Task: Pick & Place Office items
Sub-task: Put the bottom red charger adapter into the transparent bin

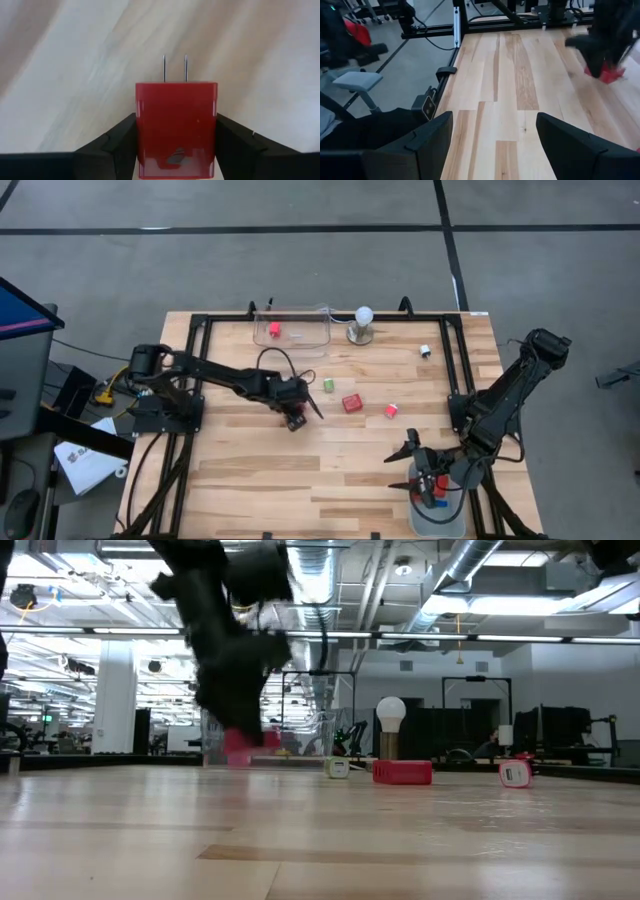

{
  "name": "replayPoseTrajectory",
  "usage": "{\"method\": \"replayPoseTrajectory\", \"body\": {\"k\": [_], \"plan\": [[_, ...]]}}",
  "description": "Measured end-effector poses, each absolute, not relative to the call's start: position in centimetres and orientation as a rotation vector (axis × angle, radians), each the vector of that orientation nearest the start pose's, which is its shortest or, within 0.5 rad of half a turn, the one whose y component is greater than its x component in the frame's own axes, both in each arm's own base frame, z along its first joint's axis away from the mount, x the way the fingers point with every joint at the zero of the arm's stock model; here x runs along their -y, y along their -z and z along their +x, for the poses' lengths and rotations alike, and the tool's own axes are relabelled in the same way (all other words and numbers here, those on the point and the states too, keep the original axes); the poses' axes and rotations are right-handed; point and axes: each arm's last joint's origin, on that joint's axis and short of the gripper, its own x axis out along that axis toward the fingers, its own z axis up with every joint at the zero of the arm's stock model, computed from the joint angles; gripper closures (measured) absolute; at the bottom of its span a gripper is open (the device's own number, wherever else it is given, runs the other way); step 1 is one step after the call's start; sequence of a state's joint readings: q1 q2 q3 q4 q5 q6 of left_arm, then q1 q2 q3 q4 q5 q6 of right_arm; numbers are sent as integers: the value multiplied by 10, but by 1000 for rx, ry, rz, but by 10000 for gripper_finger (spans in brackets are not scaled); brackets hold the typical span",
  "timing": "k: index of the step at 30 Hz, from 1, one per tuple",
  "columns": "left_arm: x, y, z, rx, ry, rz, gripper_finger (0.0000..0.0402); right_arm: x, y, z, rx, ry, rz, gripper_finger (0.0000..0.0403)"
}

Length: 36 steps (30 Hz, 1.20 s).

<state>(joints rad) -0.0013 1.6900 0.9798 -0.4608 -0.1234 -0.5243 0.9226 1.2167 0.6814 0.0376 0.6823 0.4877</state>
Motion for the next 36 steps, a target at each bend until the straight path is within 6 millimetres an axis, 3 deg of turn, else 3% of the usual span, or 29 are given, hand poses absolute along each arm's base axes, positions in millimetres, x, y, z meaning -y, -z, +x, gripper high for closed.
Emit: {"method": "replayPoseTrajectory", "body": {"k": [3, 8, 13, 16, 20, 29, 36], "plan": [[1, -193, 316, -934, -330, -336, 199, -188, -235, 165, -390, -145, 126, 123], [-9, -266, 306, -518, -313, -243, 199, -187, -236, 166, -373, -119, 119, 123], [-58, -322, 275, -324, -472, -249, 199, -183, -236, 169, -365, -85, 116, 123], [-91, -335, 261, -332, -592, -280, 199, -180, -236, 172, -365, -66, 118, 123], [-131, -323, 260, -442, -656, -360, 199, -175, -235, 177, -367, -39, 111, 123], [-208, -268, 293, -664, -753, -424, 199, -167, -235, 185, -378, -19, 115, 123], [-238, -234, 294, -880, -777, -465, 187, -167, -233, 184, -392, -17, 105, 123]]}}
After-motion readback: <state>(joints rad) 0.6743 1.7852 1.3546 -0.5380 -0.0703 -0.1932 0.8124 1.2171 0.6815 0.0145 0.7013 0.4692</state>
